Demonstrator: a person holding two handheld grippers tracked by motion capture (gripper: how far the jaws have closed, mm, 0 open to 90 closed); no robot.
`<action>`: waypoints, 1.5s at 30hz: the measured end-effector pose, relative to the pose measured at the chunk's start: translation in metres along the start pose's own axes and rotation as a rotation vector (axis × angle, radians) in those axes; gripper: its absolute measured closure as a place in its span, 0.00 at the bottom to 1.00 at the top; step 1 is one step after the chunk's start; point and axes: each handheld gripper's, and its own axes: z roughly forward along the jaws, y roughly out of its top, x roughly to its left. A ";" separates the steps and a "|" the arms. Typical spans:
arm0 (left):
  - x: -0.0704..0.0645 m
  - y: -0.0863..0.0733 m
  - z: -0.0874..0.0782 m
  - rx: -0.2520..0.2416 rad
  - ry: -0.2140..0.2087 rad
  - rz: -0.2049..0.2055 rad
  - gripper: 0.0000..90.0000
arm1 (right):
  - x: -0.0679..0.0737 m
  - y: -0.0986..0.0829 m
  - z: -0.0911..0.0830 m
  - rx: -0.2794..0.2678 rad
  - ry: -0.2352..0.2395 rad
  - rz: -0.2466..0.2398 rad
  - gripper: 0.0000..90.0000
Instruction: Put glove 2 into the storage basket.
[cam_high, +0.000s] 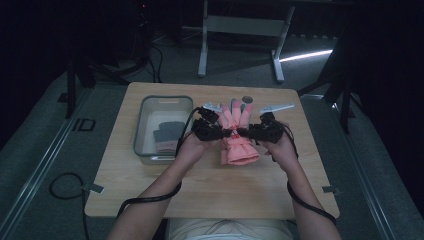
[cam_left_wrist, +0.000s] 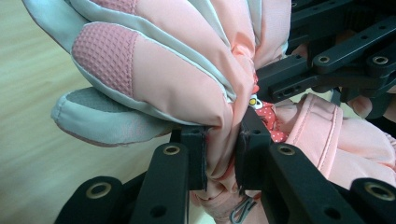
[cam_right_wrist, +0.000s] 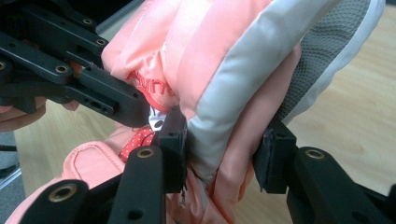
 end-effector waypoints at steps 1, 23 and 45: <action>0.002 0.001 -0.004 -0.003 0.007 -0.001 0.85 | 0.001 0.004 0.002 -0.004 0.003 -0.009 0.67; 0.058 -0.013 -0.089 -0.031 0.170 -0.052 0.85 | 0.051 0.075 0.079 0.019 0.098 -0.128 0.67; 0.136 -0.057 -0.111 -0.042 0.230 -0.211 0.86 | 0.079 0.108 0.181 0.129 0.131 -0.184 0.67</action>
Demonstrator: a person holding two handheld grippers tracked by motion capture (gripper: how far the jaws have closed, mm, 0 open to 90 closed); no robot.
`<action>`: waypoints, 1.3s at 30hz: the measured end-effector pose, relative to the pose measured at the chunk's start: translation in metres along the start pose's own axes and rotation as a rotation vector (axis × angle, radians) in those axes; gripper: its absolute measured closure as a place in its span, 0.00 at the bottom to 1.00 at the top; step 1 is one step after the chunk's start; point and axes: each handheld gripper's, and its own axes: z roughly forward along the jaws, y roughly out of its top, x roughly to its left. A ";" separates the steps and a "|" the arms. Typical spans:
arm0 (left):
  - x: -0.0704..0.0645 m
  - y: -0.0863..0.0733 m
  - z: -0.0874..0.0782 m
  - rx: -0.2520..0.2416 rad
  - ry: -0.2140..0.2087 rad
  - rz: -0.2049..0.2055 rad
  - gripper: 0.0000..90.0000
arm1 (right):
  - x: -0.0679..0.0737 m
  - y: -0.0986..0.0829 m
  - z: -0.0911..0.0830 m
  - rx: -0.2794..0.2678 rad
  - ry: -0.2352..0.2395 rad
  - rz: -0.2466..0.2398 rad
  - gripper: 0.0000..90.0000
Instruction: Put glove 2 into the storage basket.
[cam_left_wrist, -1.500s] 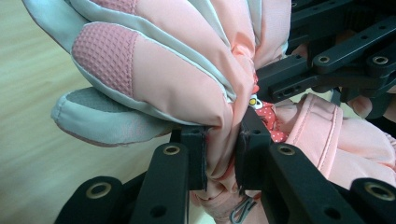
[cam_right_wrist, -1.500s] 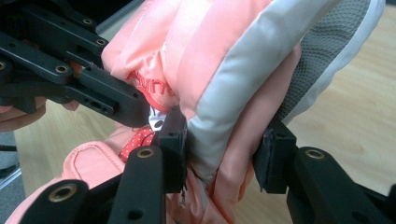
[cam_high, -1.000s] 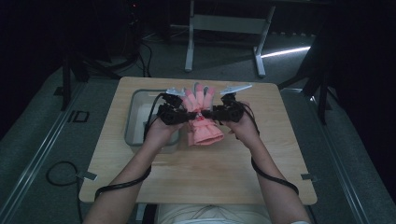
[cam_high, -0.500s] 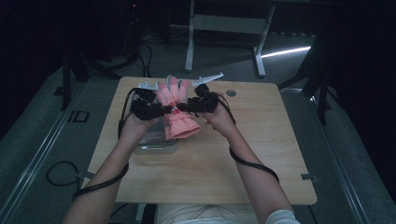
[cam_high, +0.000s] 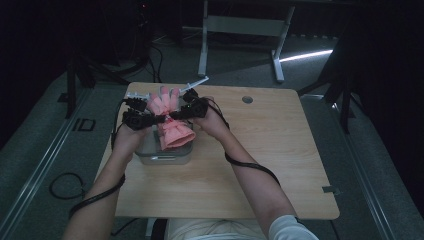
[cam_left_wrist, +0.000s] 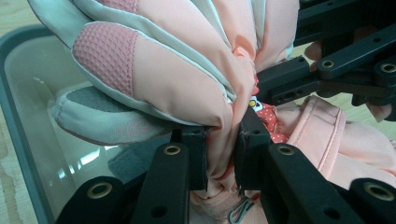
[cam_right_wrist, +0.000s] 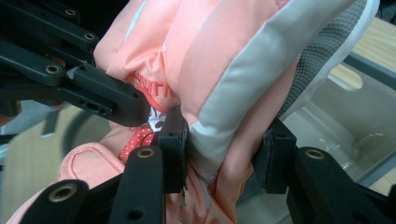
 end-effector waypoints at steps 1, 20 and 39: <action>0.003 -0.002 0.003 0.002 0.001 -0.008 0.86 | -0.002 0.000 0.004 0.012 -0.003 0.003 0.67; 0.032 -0.017 0.035 0.109 0.072 -0.106 0.73 | -0.017 -0.015 0.048 0.082 -0.079 0.047 0.55; 0.023 -0.013 0.014 0.029 0.218 -0.044 0.49 | -0.015 -0.011 0.011 -0.009 -0.066 0.059 0.44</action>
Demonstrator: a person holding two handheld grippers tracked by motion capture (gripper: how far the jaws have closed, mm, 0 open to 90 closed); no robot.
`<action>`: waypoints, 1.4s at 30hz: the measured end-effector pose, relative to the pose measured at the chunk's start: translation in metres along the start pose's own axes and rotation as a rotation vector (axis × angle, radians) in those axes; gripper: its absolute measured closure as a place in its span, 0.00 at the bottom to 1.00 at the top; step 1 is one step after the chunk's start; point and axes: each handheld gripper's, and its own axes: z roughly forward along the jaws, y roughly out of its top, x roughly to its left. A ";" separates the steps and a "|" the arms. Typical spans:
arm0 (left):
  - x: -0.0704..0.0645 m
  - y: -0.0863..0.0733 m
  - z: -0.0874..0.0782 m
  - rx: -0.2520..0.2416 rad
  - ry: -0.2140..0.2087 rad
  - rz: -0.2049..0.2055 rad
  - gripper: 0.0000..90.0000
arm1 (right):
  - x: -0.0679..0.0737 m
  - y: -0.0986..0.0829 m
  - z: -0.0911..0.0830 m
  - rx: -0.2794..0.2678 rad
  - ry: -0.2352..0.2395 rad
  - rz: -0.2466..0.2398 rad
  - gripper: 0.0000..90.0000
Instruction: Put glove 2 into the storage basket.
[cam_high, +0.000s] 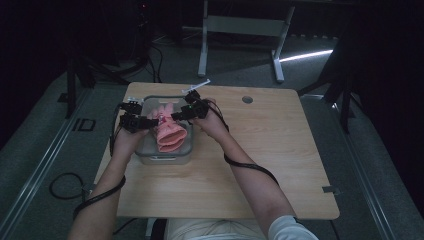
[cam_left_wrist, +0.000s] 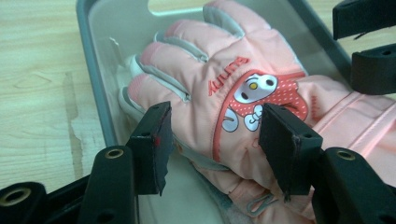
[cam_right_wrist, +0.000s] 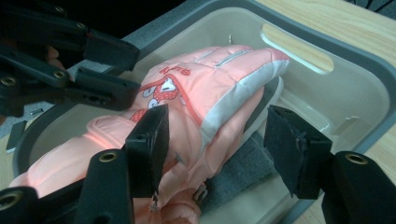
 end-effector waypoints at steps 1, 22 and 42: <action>0.000 0.000 0.000 0.000 0.000 0.000 0.49 | 0.000 0.000 0.000 0.000 0.000 0.000 0.44; -0.076 -0.013 -0.051 -0.144 -0.184 0.170 0.06 | 0.012 -0.023 -0.053 -0.069 0.047 -0.077 0.21; -0.155 -0.031 -0.053 -0.215 -0.263 0.378 0.02 | 0.000 -0.061 -0.094 -0.103 -0.010 -0.114 0.21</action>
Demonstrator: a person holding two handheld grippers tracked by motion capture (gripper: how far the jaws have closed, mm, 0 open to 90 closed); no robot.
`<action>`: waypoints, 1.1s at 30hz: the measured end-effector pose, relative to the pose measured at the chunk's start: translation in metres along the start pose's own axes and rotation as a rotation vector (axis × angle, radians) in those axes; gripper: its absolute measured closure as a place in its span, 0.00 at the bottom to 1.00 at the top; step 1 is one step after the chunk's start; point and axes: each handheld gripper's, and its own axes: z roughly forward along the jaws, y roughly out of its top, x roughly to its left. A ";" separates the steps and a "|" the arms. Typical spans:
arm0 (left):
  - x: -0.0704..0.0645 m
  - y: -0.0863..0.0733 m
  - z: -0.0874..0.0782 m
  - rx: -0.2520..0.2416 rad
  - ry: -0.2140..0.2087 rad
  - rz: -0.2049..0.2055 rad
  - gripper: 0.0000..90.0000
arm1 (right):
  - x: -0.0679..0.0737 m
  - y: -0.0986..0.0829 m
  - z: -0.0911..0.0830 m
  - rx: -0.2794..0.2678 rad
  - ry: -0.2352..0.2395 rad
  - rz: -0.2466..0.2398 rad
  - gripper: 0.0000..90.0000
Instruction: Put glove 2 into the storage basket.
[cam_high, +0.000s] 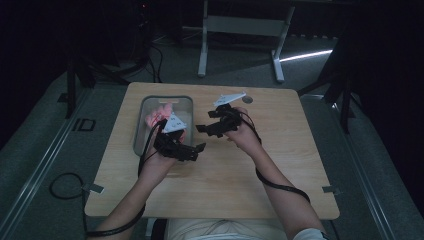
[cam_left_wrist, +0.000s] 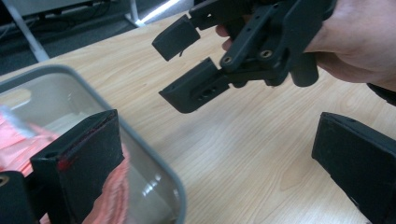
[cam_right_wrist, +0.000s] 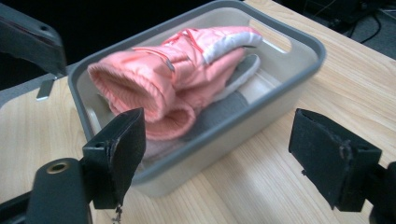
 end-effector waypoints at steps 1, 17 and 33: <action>-0.003 0.000 0.000 -0.002 -0.010 0.006 0.02 | -0.001 -0.002 -0.002 -0.001 -0.005 -0.003 0.21; -0.048 -0.017 0.029 0.009 -0.123 0.099 0.02 | -0.009 -0.053 -0.020 0.019 -0.034 0.004 0.19; -0.075 -0.055 0.072 0.068 -0.258 0.125 0.02 | -0.009 -0.106 -0.023 0.029 -0.084 0.017 0.17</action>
